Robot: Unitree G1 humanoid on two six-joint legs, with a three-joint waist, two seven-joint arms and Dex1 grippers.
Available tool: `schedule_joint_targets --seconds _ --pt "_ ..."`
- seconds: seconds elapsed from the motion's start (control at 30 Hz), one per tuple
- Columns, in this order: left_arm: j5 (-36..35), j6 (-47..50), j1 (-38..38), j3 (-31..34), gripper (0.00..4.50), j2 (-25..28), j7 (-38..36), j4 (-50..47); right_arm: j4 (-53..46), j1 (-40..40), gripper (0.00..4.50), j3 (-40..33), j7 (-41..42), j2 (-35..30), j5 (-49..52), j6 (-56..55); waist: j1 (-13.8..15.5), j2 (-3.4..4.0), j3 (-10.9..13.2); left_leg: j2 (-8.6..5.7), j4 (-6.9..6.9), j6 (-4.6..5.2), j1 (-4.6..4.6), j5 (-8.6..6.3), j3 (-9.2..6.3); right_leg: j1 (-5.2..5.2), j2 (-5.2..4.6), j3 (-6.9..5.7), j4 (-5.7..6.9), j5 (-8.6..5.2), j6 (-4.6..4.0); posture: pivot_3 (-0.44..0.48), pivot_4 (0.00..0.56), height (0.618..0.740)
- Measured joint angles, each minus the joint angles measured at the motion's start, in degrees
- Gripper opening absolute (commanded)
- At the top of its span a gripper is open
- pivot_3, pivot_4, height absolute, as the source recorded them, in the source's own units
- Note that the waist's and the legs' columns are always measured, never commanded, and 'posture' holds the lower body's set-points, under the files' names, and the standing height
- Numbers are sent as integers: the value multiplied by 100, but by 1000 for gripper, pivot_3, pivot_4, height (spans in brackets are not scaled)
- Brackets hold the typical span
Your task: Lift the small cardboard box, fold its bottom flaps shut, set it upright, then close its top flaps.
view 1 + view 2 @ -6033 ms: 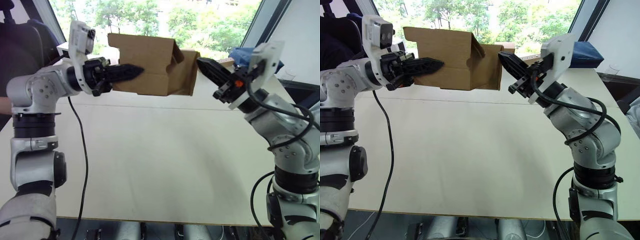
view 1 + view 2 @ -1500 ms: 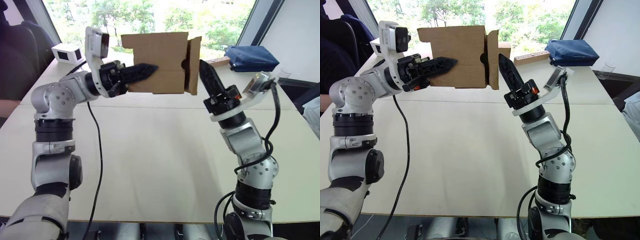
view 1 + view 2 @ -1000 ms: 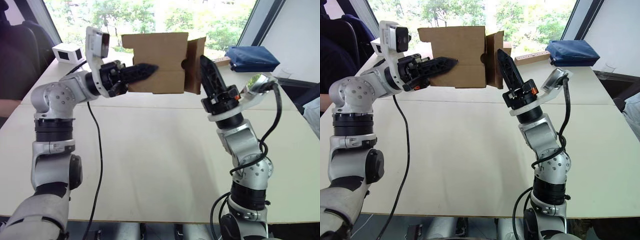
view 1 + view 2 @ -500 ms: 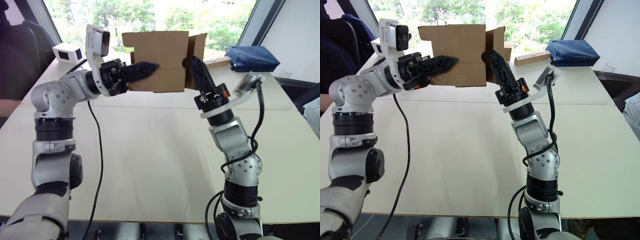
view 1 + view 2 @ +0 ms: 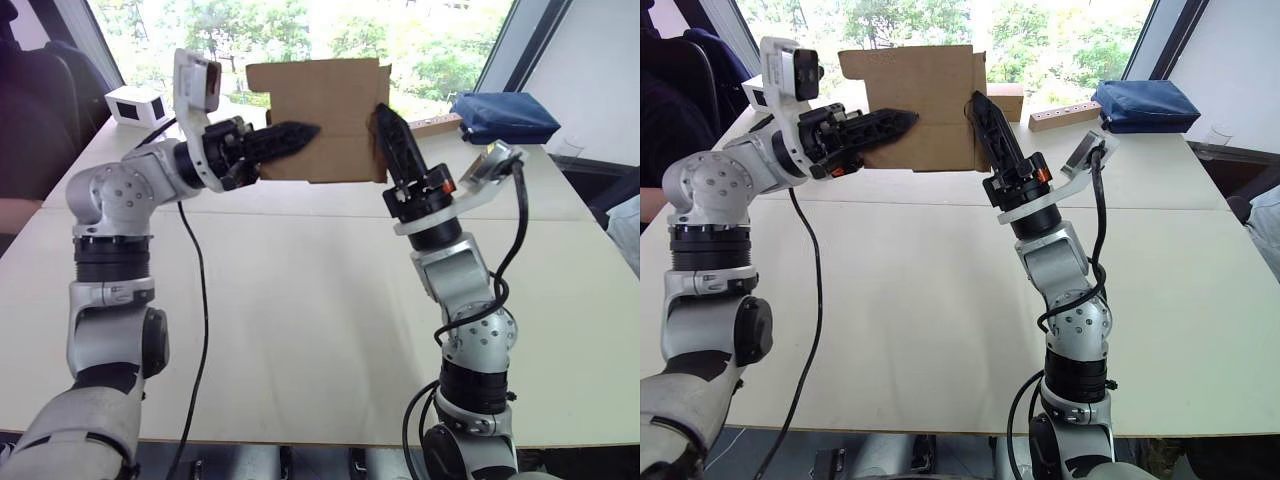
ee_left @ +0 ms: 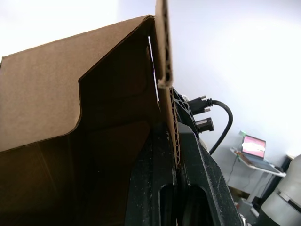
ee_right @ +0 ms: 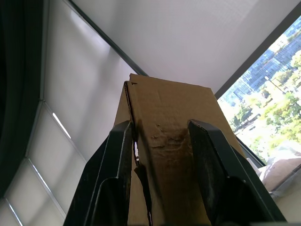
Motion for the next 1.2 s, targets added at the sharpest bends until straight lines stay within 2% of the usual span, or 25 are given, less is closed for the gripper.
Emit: schedule_joint_targets --seconds 0.27,0.73,0.87,1.07,1.1,1.13,1.2 --pt "-24 -34 1 22 0 -99 120 44 45 -116 1885 33 -98 416 -180 -261 1 1 0 0 0 0 0 0 0 0 0 0 0 0 0 0 150 740" --pt "-49 -28 41 116 0 -169 224 35 209 -137 1885 377 -107 448 -696 -491 -7 1 1 0 -1 -3 0 1 0 0 0 0 0 0 0 0 150 740" --pt "-46 -30 41 141 0 -151 200 52 32 -31 1885 371 -104 380 -566 -371 -7 1 1 1 -1 -3 0 1 0 0 0 0 -1 0 0 0 150 740" --pt "-46 -28 39 171 0 -82 117 78 -501 223 1885 323 -89 -186 -129 25 -6 1 1 1 -2 -1 0 0 -1 0 -1 0 -1 0 0 0 150 740" --pt "-45 -26 39 169 0 -61 95 78 -568 245 1381 281 -98 -296 -51 85 -6 1 1 1 -2 -1 -1 1 -1 0 -1 0 -1 0 0 0 150 740" --pt "-45 -21 39 168 0 -46 78 77 -620 268 1185 253 -106 -363 4 105 -6 1 1 1 -2 -1 0 1 0 0 -1 0 -1 0 0 0 150 740" --pt "-44 -9 39 168 0 -36 67 77 -681 332 367 194 -112 -442 94 109 0 1 1 1 -2 -1 0 0 -1 0 -1 0 -1 0 0 0 150 740"
